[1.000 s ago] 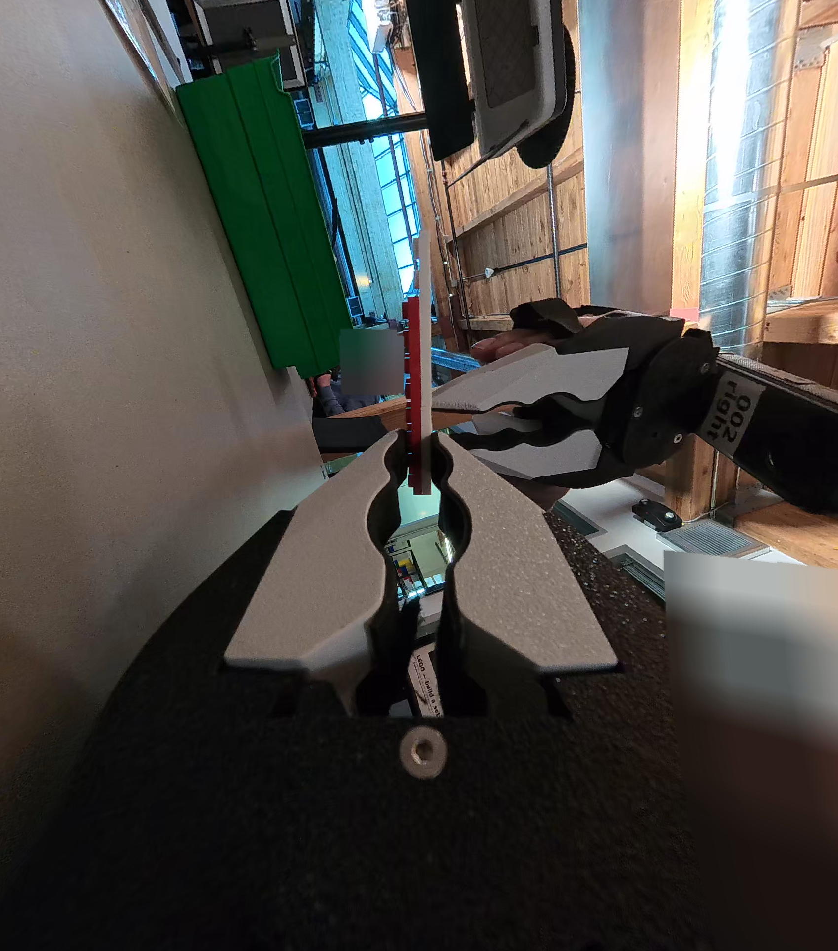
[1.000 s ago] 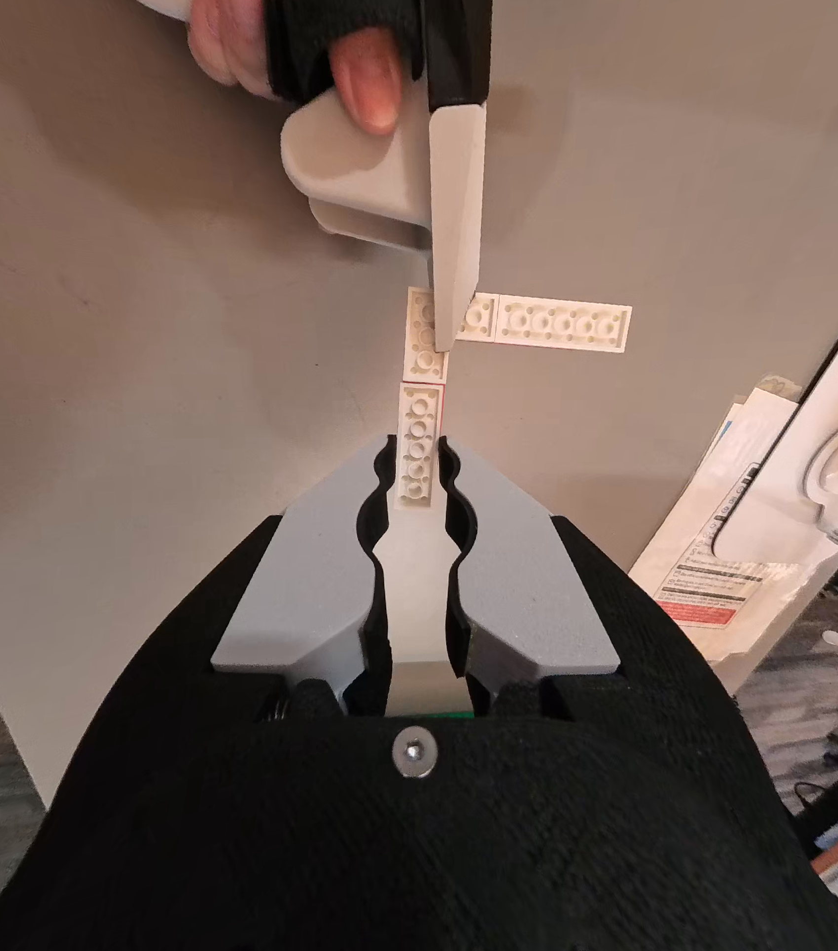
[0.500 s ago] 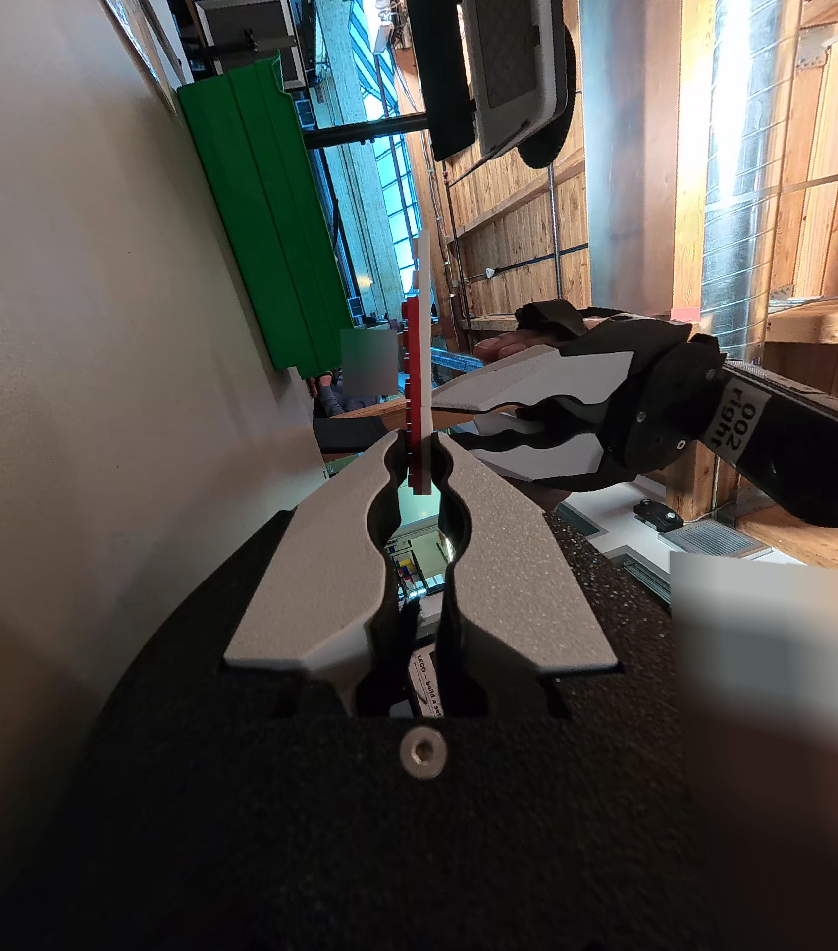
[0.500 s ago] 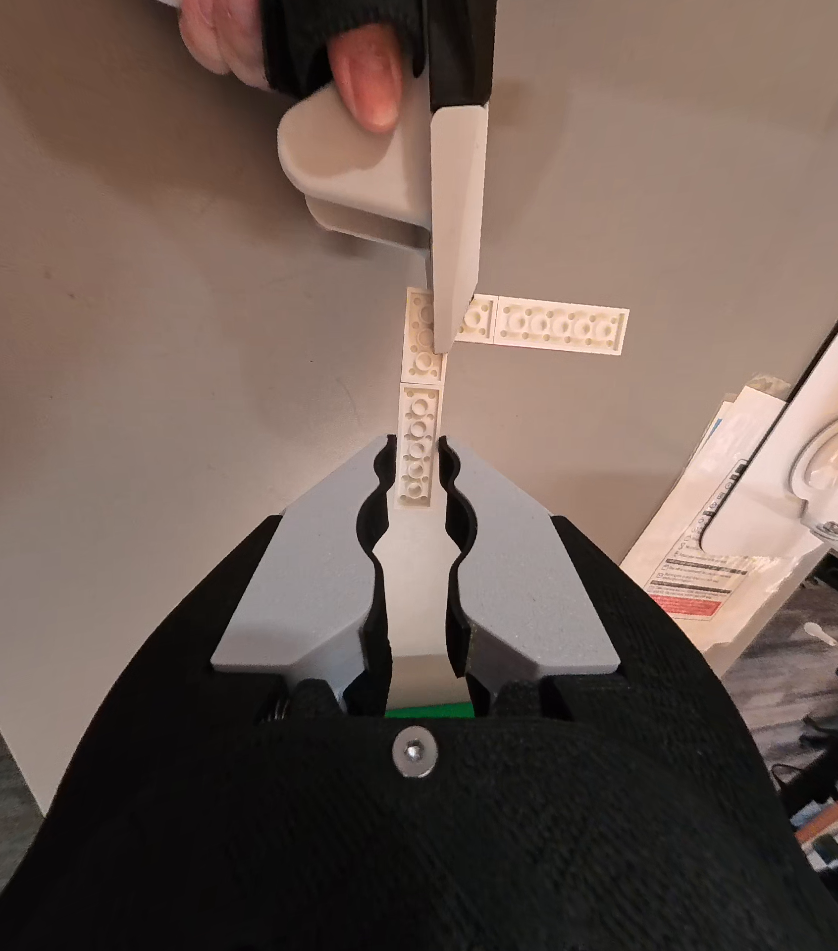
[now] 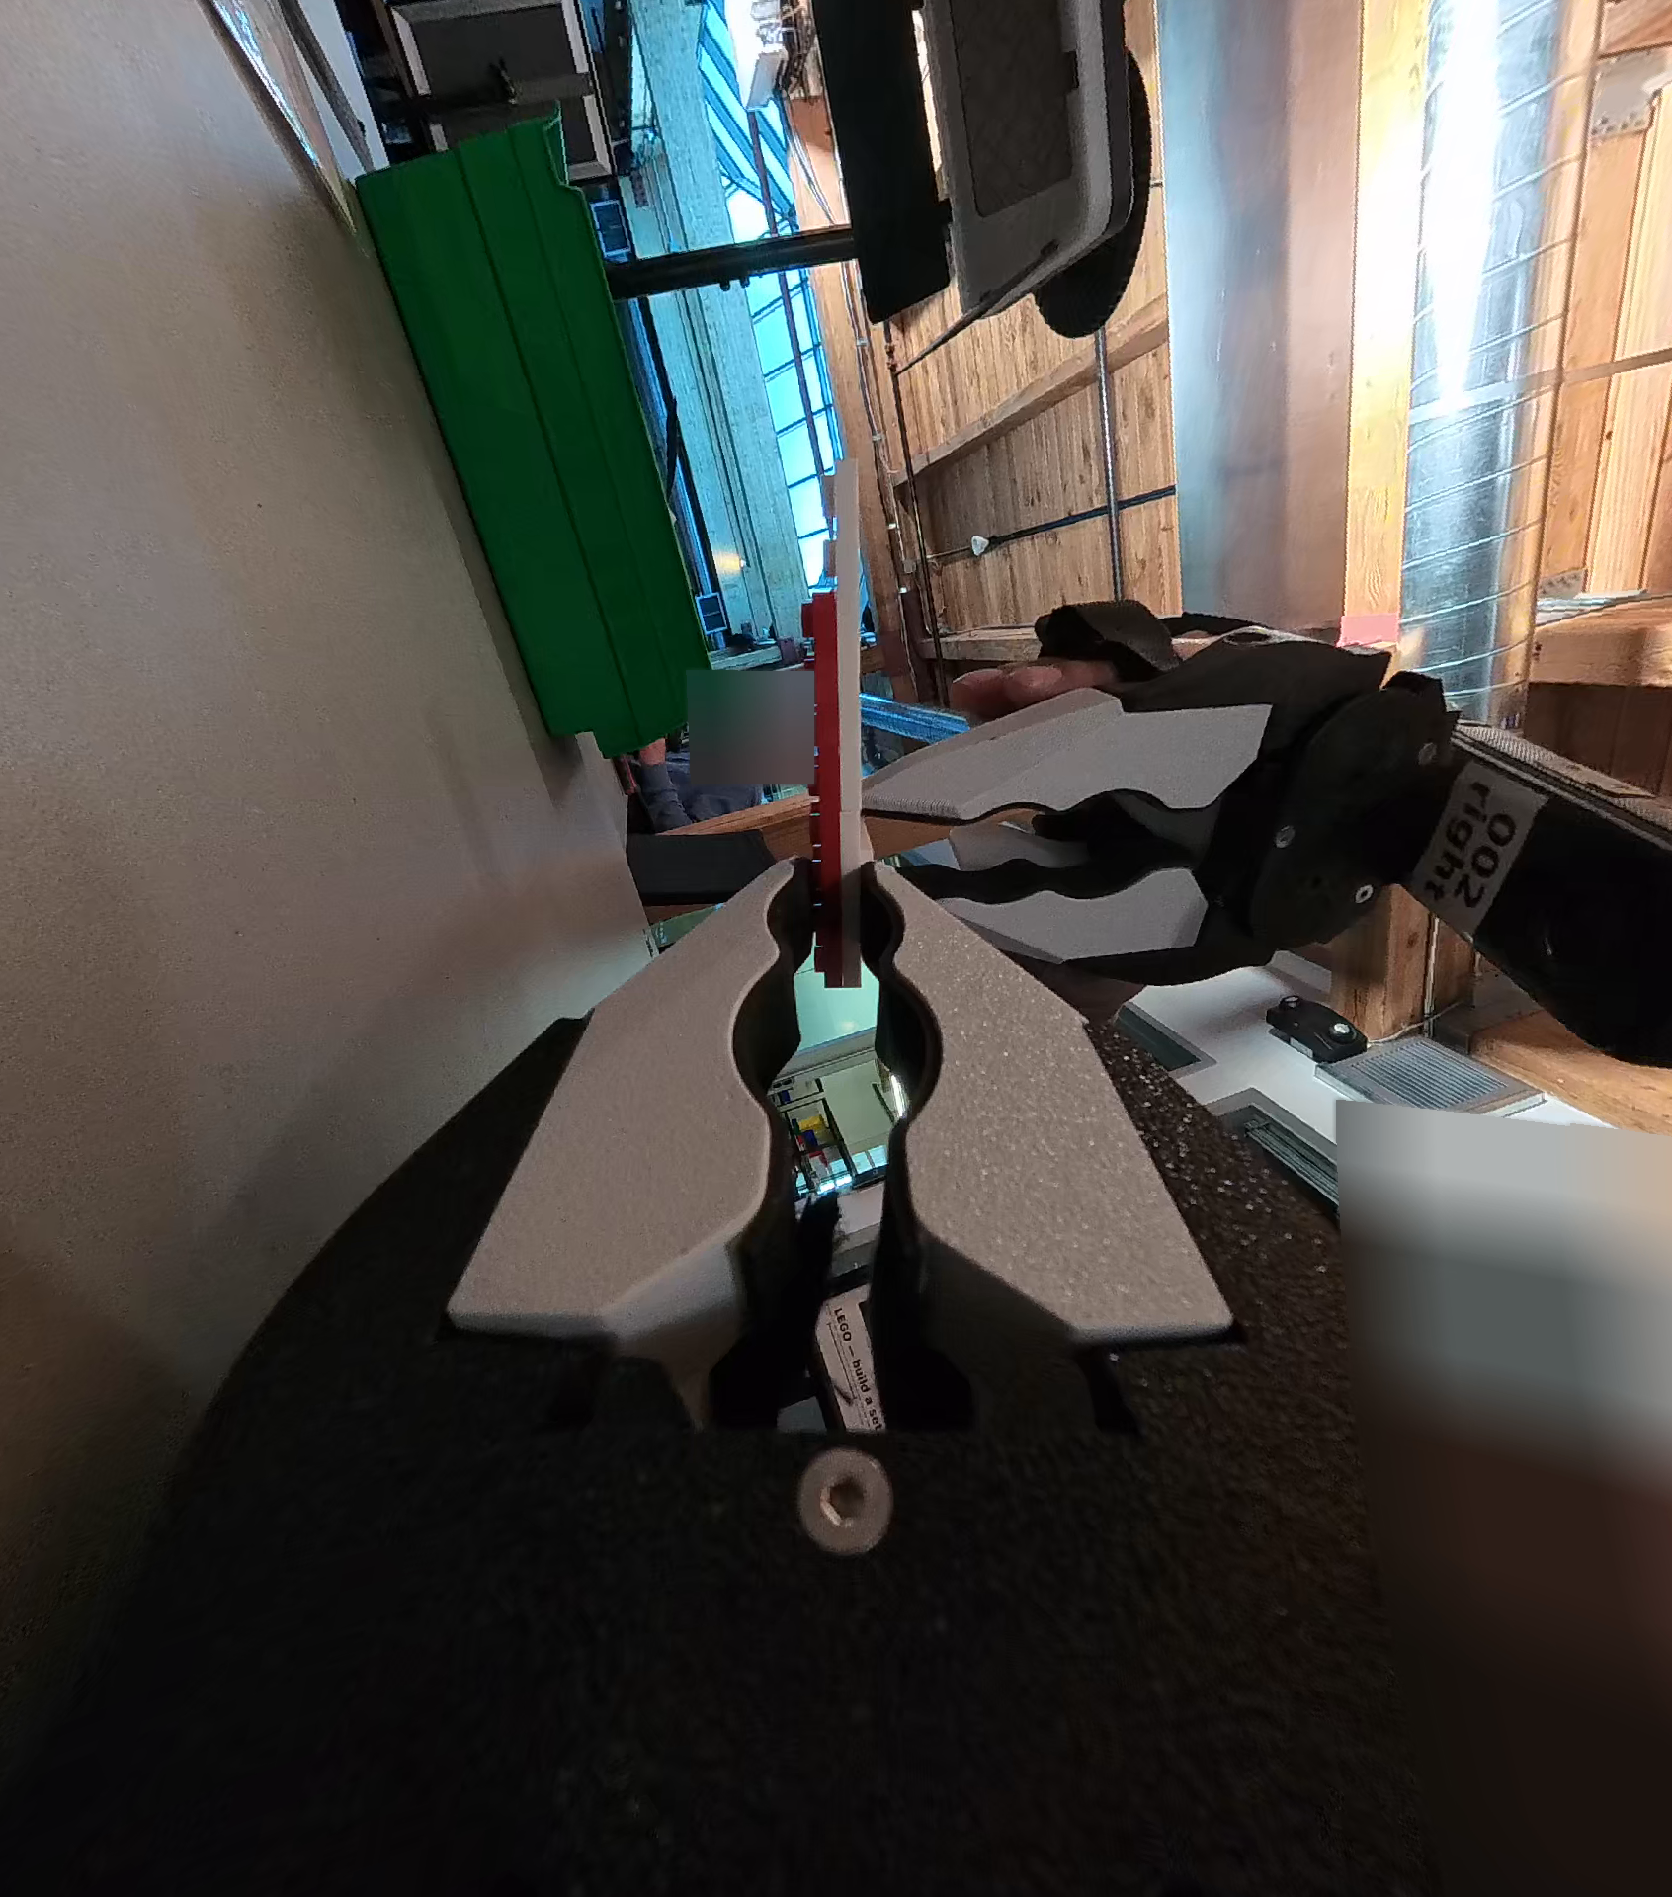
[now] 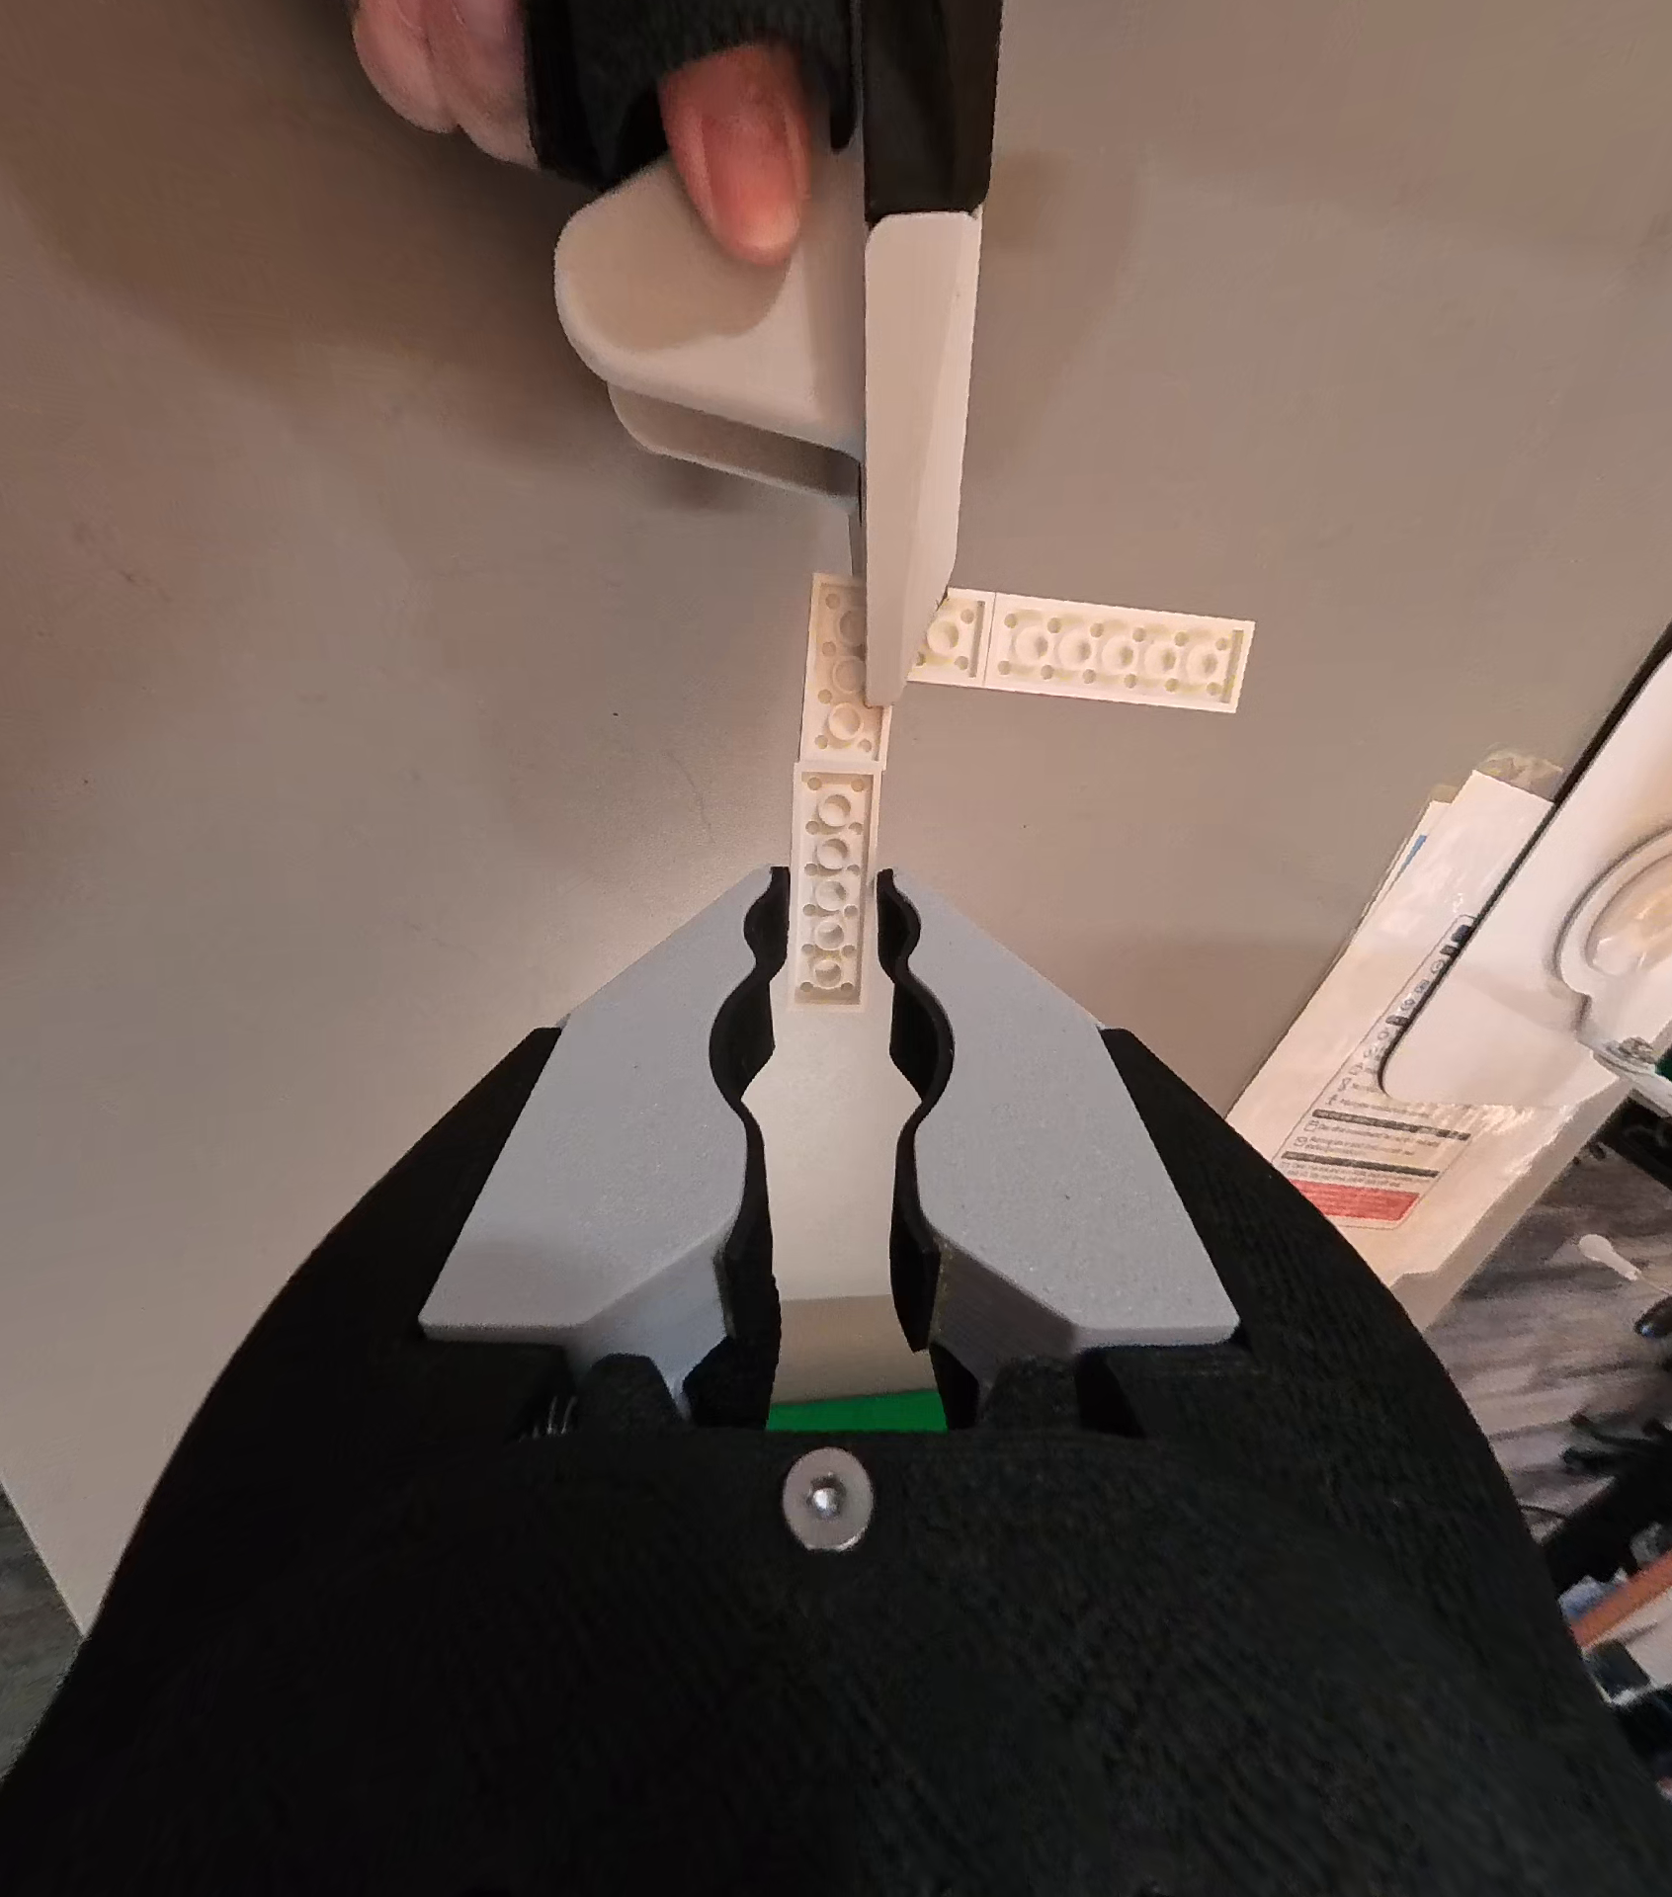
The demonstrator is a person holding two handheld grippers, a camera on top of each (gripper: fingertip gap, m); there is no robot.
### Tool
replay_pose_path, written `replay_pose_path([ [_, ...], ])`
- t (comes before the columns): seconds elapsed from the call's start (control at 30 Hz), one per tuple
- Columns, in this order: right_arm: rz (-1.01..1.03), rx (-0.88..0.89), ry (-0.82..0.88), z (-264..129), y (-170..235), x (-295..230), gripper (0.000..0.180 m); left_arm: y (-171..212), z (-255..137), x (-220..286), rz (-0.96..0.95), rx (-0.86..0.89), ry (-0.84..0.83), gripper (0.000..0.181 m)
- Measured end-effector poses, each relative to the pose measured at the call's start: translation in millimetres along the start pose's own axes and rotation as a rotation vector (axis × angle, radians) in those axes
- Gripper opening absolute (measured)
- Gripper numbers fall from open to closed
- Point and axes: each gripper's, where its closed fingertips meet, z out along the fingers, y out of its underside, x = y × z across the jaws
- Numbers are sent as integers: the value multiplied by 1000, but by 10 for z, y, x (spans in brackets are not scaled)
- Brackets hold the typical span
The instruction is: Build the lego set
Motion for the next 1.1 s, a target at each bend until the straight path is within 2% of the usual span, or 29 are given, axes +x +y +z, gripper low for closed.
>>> replay_pose_path([
  [1.1, 54, -116, -5, 48, 60, -7, 14, 6, 3, -27, 9, -2, -21, 6],
])
